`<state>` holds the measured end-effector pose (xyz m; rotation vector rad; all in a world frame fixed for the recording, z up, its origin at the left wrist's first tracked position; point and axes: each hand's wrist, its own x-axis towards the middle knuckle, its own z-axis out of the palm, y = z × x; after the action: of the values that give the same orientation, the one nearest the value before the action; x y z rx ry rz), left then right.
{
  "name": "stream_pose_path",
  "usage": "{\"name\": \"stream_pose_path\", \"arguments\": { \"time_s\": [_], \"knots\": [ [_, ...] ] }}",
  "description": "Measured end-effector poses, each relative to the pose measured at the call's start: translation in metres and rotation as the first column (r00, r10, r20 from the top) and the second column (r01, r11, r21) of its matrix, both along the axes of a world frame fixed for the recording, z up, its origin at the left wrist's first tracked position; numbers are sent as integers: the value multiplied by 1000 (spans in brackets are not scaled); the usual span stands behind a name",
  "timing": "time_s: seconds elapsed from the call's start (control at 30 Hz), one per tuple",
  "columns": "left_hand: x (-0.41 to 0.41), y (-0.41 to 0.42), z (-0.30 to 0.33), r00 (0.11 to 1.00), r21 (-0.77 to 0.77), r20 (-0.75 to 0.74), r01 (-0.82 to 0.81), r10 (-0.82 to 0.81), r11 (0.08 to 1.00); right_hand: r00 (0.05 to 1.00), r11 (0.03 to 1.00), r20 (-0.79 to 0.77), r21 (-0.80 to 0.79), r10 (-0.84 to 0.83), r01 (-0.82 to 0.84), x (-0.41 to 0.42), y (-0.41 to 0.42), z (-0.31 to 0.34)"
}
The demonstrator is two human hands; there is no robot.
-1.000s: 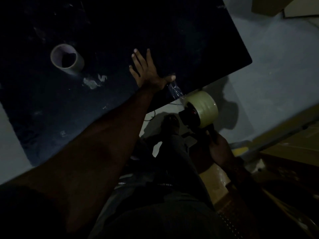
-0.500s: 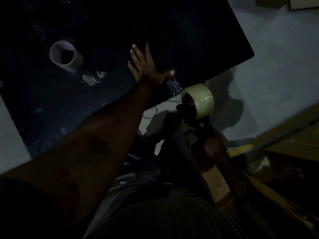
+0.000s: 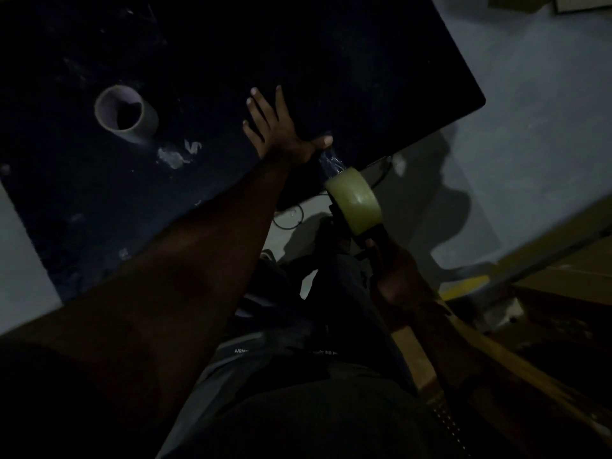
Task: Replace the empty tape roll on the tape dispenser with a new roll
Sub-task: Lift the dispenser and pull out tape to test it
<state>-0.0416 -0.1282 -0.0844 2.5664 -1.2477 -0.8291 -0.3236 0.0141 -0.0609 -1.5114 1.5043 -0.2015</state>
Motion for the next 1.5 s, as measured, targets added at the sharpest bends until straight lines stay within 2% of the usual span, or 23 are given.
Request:
{"name": "stream_pose_path", "arguments": {
  "time_s": [0.07,0.23,0.37,0.57,0.63,0.73,0.87,0.97,1.1,1.2,1.33,1.4,1.5],
  "knots": [
    [0,0,1,1000,5,-5,-1,1,1000,1000,1000,13,5,23,-23,-2,-11,1],
    [2,-1,5,1000,43,-19,10,-9,999,996,996,55,59,-69,66,-8,-22,-3],
    [1,0,6,1000,27,-22,15,-15,1000,1000,1000,30,19,-2,1,6,-11,-8],
    [2,2,8,999,33,-37,18,-17,999,989,991,80,54,-127,123,2,-19,8],
    [2,0,8,999,34,-36,20,-18,999,994,995,47,8,-102,102,7,-16,9],
    [2,0,7,999,45,-39,23,-21,999,990,989,43,61,-136,133,13,-11,11],
    [0,0,8,999,41,-25,29,-28,999,996,993,12,79,-84,83,8,-6,5],
    [2,-2,8,999,49,-30,33,-31,998,983,973,80,177,-162,146,2,-13,6],
    [2,-1,6,999,52,-27,38,-36,998,959,949,64,172,-276,262,2,-15,8],
    [3,-1,8,999,51,-31,32,-30,998,983,976,61,143,-175,165,8,-1,3],
    [1,-2,7,999,61,-22,33,-31,998,966,971,134,121,-222,206,-1,-13,0],
    [0,-2,5,999,47,-25,39,-37,998,966,968,113,124,-233,219,-9,-18,-1],
    [4,-2,3,999,34,-34,32,-31,999,996,992,-42,101,-73,76,-4,-11,-1]
  ]
}}
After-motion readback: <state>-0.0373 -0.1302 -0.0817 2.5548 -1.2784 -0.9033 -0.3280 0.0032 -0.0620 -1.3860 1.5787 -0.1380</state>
